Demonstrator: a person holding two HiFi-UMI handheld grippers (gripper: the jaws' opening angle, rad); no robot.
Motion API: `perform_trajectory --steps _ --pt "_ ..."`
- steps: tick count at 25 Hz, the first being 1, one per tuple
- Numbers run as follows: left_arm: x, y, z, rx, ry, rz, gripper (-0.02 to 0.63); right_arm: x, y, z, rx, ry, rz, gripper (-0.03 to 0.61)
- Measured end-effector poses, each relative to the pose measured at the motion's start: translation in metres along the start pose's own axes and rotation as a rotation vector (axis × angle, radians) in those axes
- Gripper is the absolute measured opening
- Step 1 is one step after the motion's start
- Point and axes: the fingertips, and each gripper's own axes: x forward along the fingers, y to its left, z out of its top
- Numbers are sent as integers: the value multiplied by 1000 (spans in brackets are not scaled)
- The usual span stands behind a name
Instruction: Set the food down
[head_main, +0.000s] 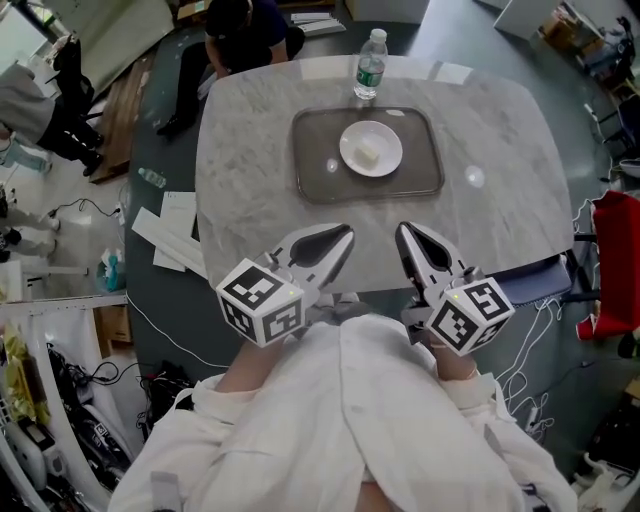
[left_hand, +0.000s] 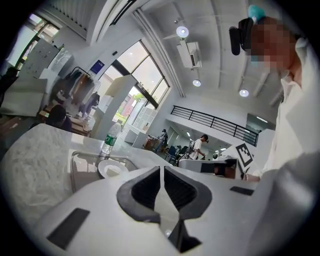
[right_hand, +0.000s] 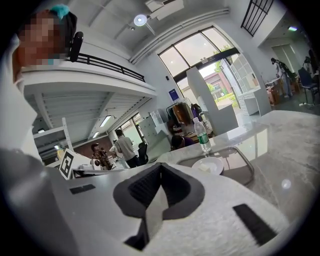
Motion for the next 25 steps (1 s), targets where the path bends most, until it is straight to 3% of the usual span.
perform_trajectory --steps 6,25 --pt "15 -13 -8 -44 24 -6 34 -11 -8 2 -19 14 -2 3" --pt "26 -27 -12 9 46 24 32 -13 -5 -1 -75 49 52 2"
